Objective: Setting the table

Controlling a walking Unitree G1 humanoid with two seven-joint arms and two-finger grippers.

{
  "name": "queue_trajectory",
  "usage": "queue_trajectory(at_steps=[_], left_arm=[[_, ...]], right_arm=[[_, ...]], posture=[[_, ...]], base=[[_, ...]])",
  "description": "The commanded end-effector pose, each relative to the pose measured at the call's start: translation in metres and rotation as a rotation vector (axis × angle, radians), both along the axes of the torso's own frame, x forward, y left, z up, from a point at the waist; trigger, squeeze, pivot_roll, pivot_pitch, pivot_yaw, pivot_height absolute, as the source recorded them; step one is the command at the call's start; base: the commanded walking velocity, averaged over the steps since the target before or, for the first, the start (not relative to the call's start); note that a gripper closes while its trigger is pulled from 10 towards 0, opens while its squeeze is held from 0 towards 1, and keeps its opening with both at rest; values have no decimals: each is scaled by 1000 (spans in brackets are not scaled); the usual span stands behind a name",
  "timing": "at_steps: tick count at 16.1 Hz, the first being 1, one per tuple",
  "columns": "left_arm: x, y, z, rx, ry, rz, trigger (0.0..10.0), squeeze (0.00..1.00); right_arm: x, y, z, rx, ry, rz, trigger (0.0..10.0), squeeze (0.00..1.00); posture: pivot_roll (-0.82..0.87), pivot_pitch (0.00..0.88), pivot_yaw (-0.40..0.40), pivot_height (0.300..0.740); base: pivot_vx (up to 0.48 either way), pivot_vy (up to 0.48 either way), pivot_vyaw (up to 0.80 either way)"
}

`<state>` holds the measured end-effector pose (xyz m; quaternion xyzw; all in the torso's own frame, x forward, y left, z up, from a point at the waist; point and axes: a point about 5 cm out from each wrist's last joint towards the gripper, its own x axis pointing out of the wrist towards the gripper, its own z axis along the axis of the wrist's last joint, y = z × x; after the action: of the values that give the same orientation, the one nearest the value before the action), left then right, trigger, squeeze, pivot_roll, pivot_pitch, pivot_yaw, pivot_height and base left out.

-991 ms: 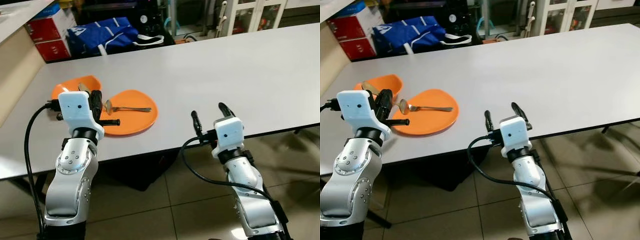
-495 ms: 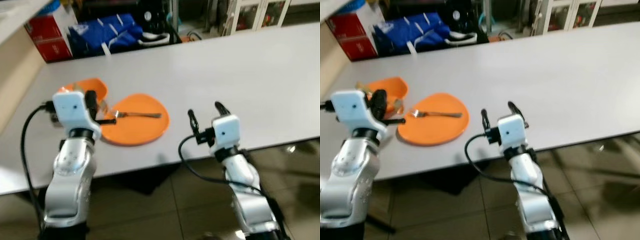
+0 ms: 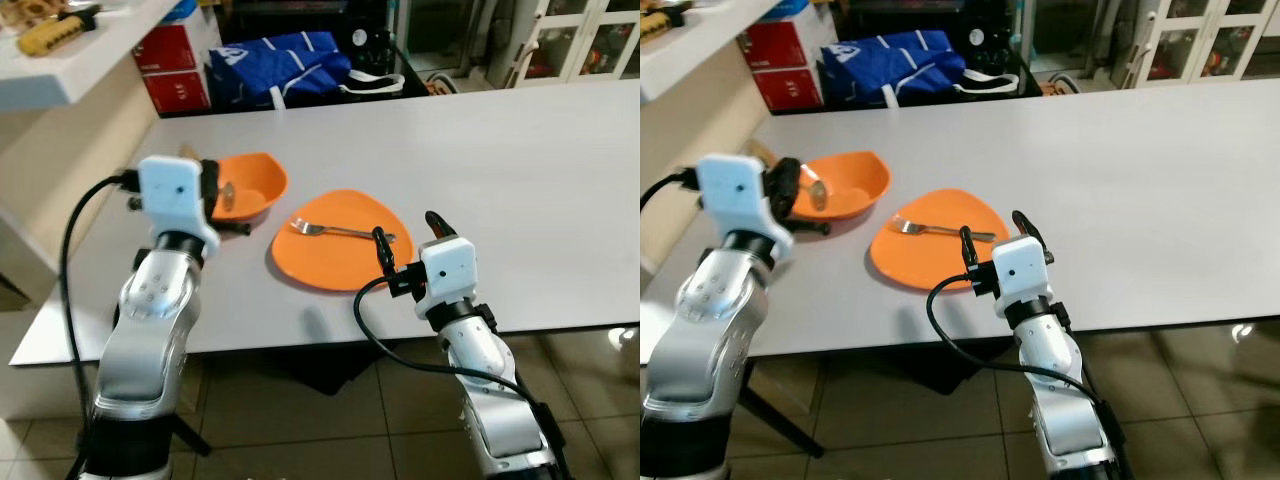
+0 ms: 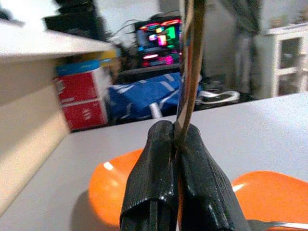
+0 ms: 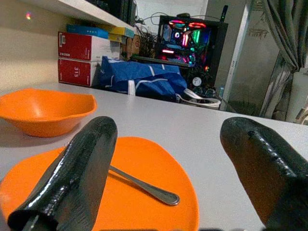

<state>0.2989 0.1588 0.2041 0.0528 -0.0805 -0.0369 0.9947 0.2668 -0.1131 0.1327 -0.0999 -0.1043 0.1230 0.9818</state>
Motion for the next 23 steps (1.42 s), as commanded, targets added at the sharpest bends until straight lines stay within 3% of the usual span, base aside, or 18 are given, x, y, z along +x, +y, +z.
queue_trajectory(at_steps=[1, 4, 5, 7, 9, 10, 14, 17, 19, 23], left_arm=[[9, -7, 4, 58, 5, -67, 0, 0], [23, -6, 3, 141, 22, -120, 0, 0], [28, -10, 0, 213, 62, -163, 0, 0], [33, -12, -3, 272, 90, -180, 0, 0], [50, -17, -8, 414, 166, -216, 0, 0], [55, -20, -7, 437, 174, -218, 0, 0], [58, -40, -3, 549, 167, -287, 0, 0], [56, -49, -14, 603, 216, -332, 0, 0], [58, -45, -26, 679, 258, -323, 0, 0], [64, -40, -27, 704, 265, -297, 0, 0]], right_arm=[[0, -2, 5, -1, -21, -8, 10000, 0], [-1, 0, 6, -4, -28, -7, 10000, 0], [-2, -2, 6, -5, -25, -15, 10000, 0], [-4, -2, 5, -5, -23, -17, 10000, 0], [-9, -5, 3, -8, -13, -28, 10000, 0], [-11, -6, 3, -9, -11, -31, 10000, 0], [-16, -7, 2, -12, 0, -33, 10000, 0], [-17, -6, 1, -11, 5, -30, 10000, 0], [-17, -5, 2, -10, 7, -28, 10000, 0], [-18, -5, 2, -10, 9, -27, 10000, 0]], posture=[[-155, 0, 132, 740], [-171, 0, 140, 740], [-177, 4, 143, 740], [-183, 10, 145, 740], [-198, 25, 155, 740], [-202, 31, 157, 740], [-206, 42, 157, 740], [-203, 45, 159, 740], [-202, 46, 160, 740], [-203, 52, 163, 740]], base=[[0, 0, 0], [0, 0, 0], [0, 0, 0], [0, 0, 0], [0, 0, 0], [0, 0, 0], [0, 0, 0], [0, 0, 0], [0, 0, 0], [0, 0, 0]])
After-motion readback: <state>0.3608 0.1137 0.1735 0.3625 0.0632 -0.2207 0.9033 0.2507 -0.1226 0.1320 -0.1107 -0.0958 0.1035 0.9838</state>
